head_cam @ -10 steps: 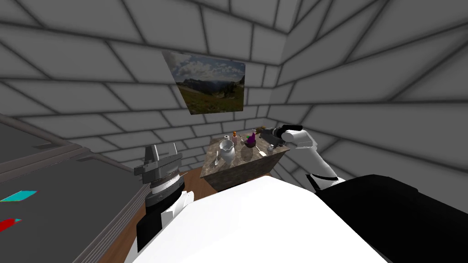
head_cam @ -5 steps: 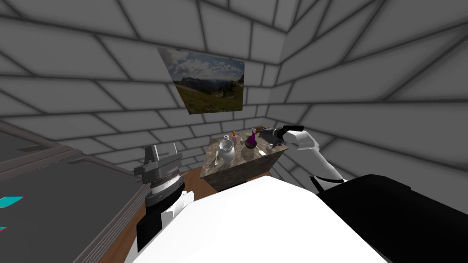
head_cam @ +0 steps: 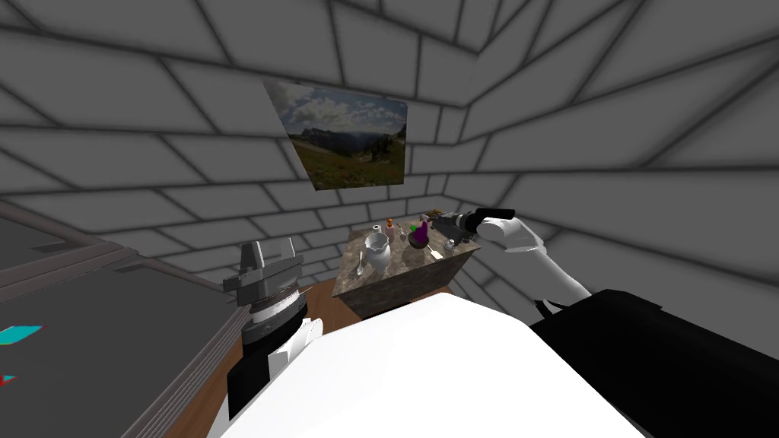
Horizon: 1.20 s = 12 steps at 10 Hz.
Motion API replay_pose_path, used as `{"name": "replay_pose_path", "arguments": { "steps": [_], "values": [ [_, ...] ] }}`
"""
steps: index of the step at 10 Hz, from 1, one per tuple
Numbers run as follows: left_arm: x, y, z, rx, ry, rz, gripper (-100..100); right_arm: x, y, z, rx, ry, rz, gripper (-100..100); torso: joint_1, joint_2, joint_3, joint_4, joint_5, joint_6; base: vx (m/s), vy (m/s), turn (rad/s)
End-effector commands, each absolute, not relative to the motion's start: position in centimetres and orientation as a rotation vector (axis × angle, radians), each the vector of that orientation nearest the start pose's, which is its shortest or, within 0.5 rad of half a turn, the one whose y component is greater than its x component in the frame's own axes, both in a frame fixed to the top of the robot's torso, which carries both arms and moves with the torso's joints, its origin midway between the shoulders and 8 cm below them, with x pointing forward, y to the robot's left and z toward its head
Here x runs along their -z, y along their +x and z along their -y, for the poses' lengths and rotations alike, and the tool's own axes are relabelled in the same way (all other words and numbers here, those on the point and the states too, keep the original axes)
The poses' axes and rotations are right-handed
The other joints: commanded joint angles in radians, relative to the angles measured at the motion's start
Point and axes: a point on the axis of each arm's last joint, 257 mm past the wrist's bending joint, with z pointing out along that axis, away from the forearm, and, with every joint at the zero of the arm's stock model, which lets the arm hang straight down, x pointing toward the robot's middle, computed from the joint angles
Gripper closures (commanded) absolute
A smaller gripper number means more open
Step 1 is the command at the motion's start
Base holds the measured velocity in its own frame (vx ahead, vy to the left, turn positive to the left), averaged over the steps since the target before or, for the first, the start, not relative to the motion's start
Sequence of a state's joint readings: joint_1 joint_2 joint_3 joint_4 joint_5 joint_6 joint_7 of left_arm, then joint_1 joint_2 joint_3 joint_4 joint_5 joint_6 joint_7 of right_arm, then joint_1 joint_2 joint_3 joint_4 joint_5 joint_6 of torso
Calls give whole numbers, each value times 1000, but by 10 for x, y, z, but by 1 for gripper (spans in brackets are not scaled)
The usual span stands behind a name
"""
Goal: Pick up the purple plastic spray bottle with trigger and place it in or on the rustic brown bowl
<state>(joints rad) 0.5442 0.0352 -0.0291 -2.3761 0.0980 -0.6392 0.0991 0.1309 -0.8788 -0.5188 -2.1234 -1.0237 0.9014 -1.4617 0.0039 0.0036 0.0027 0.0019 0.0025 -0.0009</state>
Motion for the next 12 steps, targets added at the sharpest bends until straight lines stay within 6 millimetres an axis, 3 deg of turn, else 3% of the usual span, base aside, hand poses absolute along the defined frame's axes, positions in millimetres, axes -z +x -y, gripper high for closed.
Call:
{"name": "replay_pose_path", "arguments": {
  "steps": [1, 6, 8, 12],
  "values": [
    [-76, 294, -276, 1514, -569, -420, 0, 30, 463, 421, 1870, -2533, 296, -100, 0, 0, 0, 0, 0, 0, -6, 8, -24],
    [-76, 294, -276, 1514, -569, -420, 0, 30, 463, 421, 1870, -2533, 296, -100, 0, 0, 0, 0, 0, 0, -2, 4, -10],
    [-76, 294, -276, 1514, -569, -420, 0, 13, 456, 411, 1865, -2521, 309, -100, -1, -1, -1, 0, 0, 0, 4, -5, 15],
    [-76, 294, -276, 1514, -569, -420, 0, -2, 449, 401, 1858, -2512, 324, -100, 0, -1, 0, 0, 0, 0, 0, 0, 0]
  ]
}}
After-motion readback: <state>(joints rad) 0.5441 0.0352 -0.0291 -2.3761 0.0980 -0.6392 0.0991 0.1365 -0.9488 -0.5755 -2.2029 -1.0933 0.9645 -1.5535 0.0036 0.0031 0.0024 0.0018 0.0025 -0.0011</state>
